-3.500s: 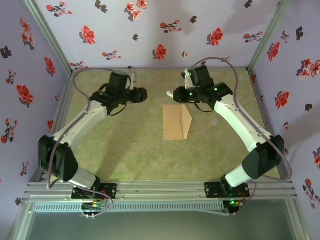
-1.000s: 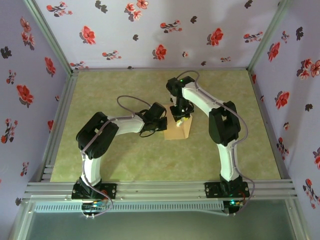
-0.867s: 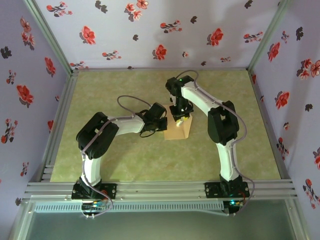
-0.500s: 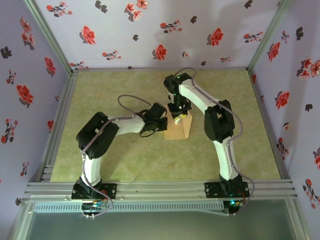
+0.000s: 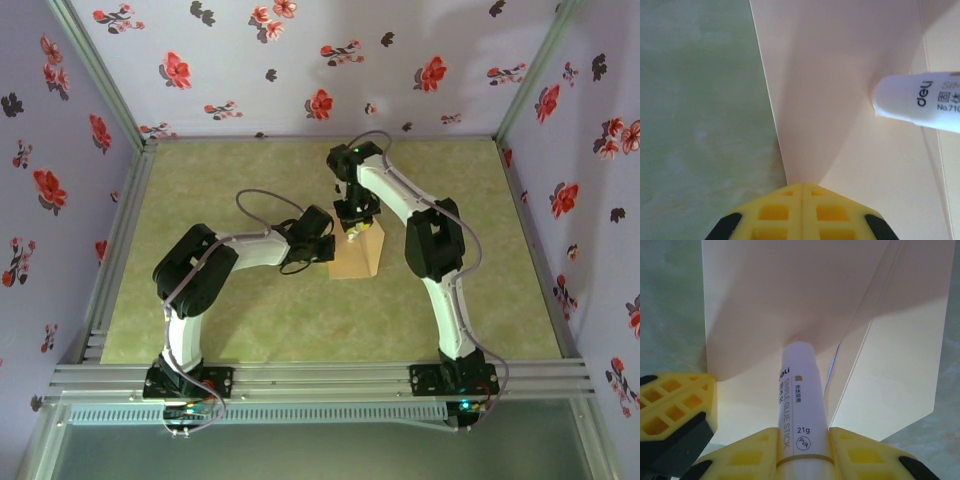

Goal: Place the letter into the envelope and seal it

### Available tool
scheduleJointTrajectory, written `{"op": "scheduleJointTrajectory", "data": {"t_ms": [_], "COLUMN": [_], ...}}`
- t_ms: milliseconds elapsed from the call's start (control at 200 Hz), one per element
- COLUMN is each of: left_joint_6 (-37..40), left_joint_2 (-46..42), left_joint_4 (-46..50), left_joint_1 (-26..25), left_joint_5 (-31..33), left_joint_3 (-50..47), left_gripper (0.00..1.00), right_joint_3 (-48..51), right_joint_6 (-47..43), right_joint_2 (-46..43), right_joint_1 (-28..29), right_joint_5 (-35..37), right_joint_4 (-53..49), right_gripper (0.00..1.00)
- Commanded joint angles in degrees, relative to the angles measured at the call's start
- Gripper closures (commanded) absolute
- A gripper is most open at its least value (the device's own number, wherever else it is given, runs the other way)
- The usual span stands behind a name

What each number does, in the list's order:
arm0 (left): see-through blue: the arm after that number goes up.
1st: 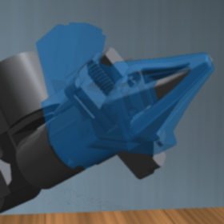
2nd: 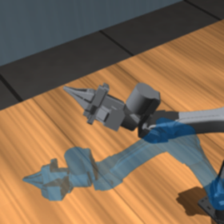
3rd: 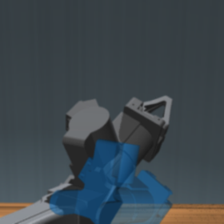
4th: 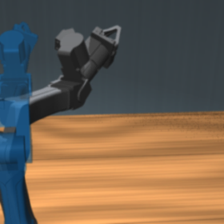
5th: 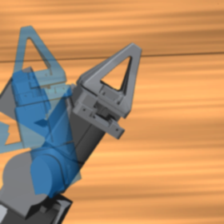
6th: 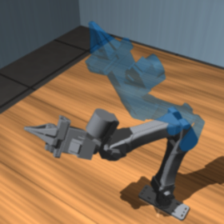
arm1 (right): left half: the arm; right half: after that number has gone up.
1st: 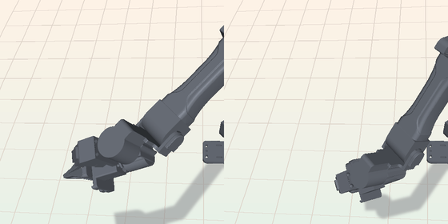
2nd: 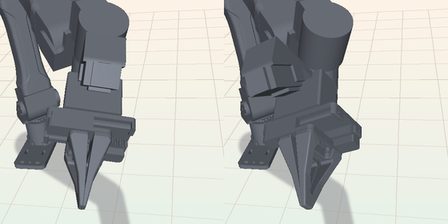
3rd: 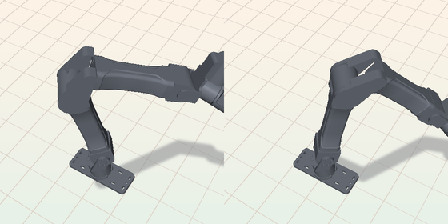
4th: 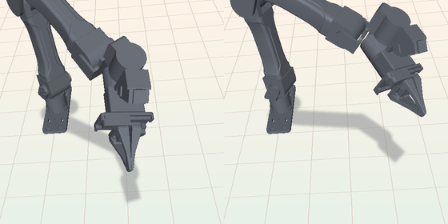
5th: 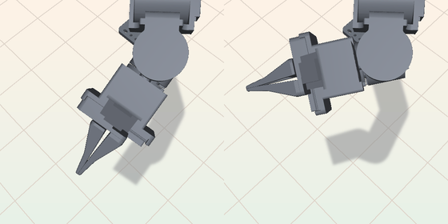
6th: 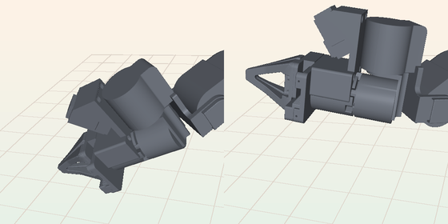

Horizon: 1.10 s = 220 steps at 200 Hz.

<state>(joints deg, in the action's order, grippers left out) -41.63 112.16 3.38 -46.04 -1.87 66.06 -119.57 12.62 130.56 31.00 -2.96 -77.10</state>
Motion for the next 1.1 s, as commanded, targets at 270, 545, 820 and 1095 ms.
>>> {"op": "scheduleJointTrajectory", "data": {"t_ms": [270, 545, 820, 1095], "left_joint_6": [0.15, -4.09, -6.63, -7.50], "left_joint_2": [2.03, 1.93, 2.51, 2.52], "left_joint_4": [2.95, 4.48, 4.89, 4.71], "left_joint_1": [-0.91, -0.97, -1.42, -2.06], "left_joint_5": [0.64, 3.00, 4.18, 4.10], "left_joint_3": [-0.22, -0.28, -0.50, -0.67], "left_gripper": [1.00, 1.00, 1.00, 1.00], "right_joint_3": [-2.49, 1.89, 4.48, 7.11], "right_joint_6": [0.76, 0.32, 1.12, 1.70], "right_joint_2": [3.75, 0.04, -6.26, -10.43], "right_joint_1": [0.70, 1.42, 0.91, 0.06], "right_joint_5": [-0.80, -1.08, -0.20, -1.56], "right_joint_4": [0.70, 0.15, 0.84, 1.30], "right_gripper": [1.00, 1.00, 1.00, 1.00]}}
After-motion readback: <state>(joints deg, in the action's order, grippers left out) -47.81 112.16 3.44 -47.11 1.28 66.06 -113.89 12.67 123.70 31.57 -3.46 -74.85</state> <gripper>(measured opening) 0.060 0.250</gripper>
